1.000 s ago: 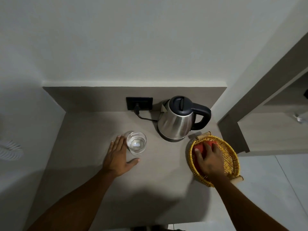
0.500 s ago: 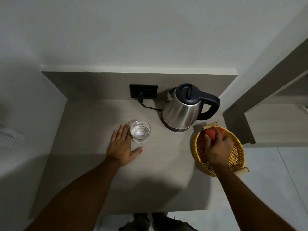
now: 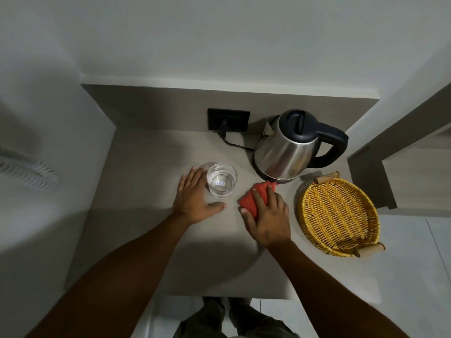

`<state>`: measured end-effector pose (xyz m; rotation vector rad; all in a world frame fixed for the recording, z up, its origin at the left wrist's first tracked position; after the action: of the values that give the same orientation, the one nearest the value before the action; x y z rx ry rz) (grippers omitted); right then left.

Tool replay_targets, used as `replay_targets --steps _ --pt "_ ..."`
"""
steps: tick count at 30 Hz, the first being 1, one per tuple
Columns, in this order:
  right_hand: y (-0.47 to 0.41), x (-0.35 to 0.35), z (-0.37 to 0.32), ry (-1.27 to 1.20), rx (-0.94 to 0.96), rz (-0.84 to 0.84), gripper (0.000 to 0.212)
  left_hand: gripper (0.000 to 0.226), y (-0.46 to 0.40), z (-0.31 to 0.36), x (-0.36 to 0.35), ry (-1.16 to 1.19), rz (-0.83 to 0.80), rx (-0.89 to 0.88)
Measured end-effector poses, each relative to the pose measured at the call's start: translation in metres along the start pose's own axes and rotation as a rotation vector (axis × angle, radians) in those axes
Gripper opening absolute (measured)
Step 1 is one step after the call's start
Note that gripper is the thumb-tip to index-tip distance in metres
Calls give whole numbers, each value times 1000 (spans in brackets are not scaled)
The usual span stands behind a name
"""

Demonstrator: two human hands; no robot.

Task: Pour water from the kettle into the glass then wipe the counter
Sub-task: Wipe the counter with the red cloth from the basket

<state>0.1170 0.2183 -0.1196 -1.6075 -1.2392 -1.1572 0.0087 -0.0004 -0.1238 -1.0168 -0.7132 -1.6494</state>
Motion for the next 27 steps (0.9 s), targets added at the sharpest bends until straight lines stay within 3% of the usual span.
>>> replay_targets --steps 3,6,10,14,18,23,27 --pt "0 -4 2 -5 0 5 70 102 -7 18 17 434 109 57" --pt "1 -5 0 -14 -3 -2 69 89 -6 36 19 596 166 126" --pt "2 -5 -1 -12 38 -54 68 82 -9 47 20 630 170 183" --pt "12 -14 -34 -63 244 -171 69 79 -14 41 32 670 204 206" --pt "-24 -26 -80 -135 387 -124 60 76 -19 33 55 621 266 188" --pt "-72 -24 -76 -75 289 -92 61 77 -25 18 78 507 325 123" --pt "-50 -14 -34 -65 166 -44 62 81 -22 9 80 479 322 143"
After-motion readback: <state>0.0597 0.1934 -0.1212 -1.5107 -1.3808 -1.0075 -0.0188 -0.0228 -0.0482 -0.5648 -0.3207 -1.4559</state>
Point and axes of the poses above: each hand's wrist, its own y-axis away from the middle knuckle, its own x-axis out of the back of the hand, z = x × y, the point moved 1 cm from there along -y, towards the middle knuckle, and after that the axes turned 8 degrees about z, right-handed, at the moved point
